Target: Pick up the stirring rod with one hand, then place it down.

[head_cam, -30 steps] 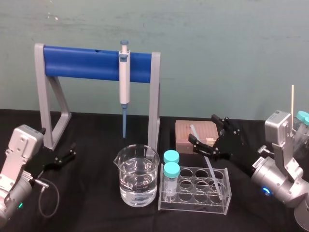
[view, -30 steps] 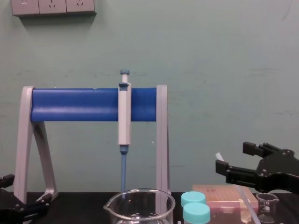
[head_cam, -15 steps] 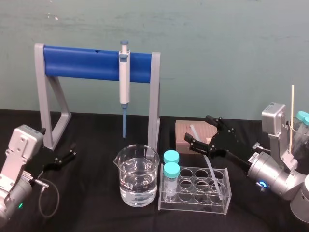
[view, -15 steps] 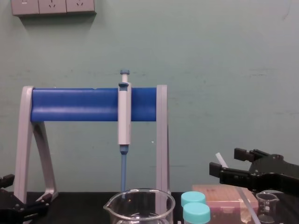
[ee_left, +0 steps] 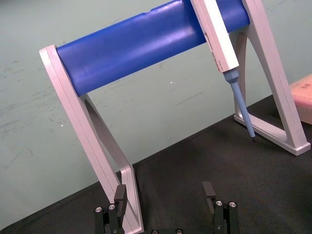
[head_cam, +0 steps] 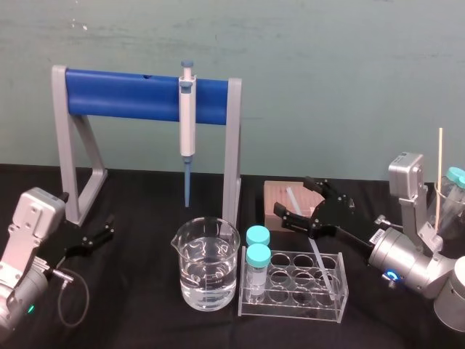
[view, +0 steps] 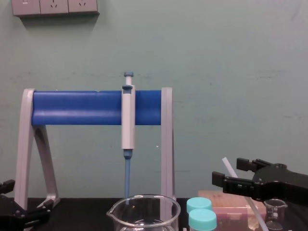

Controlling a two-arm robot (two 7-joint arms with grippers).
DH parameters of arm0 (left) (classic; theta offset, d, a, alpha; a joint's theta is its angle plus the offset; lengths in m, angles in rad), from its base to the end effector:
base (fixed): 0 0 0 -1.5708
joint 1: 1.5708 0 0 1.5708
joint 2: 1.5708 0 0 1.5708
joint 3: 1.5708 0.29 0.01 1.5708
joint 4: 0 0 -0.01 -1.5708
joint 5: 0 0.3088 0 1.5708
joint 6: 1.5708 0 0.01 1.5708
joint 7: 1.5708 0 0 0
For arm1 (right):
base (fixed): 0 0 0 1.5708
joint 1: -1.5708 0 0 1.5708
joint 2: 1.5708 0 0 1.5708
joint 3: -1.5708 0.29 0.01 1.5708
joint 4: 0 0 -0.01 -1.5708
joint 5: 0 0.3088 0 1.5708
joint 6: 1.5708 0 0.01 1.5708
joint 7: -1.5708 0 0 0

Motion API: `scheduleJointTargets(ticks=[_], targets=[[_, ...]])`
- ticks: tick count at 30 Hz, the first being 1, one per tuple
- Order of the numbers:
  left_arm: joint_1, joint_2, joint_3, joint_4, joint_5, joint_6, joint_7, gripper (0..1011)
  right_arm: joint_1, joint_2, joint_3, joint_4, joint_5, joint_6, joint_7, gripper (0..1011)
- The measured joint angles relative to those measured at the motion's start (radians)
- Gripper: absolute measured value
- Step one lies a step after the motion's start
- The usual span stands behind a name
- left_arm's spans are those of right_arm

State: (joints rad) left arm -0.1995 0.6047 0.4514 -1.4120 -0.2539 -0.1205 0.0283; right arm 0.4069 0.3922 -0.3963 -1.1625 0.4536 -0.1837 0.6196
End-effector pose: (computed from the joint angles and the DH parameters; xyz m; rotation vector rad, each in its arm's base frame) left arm 0.3581 0.0827 -0.3023 0.3045 -0.2850 1.2480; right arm 0.4262 -0.0561 -0.2909 -0.0093 -0.0752 -0.7655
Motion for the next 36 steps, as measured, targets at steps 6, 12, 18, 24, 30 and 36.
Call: scheduleJointTargets(ticks=[6,12,18,24,30,36], targets=[[0.000,0.000,0.000,0.000,0.000,0.000,0.000,1000,-0.003,0.004,-0.001,-0.002,0.006,0.029,0.014,1003],[0.000,0.000,0.000,0.000,0.000,0.000,0.000,1000,-0.015,0.010,-0.002,-0.019,0.003,0.035,0.005,1003],[0.000,0.000,0.000,0.000,0.000,0.000,0.000,1000,-0.020,0.012,-0.002,-0.025,-0.003,0.030,-0.005,1003],[0.000,0.000,0.000,0.000,0.000,0.000,0.000,1000,-0.018,0.011,-0.002,-0.023,-0.003,0.031,-0.004,1003],[0.000,0.000,0.000,0.000,0.000,0.000,0.000,1000,-0.017,0.011,-0.002,-0.022,-0.001,0.031,-0.002,1003],[0.000,0.000,0.000,0.000,0.000,0.000,0.000,1000,-0.017,0.011,-0.003,-0.021,0.000,0.032,-0.001,947]])
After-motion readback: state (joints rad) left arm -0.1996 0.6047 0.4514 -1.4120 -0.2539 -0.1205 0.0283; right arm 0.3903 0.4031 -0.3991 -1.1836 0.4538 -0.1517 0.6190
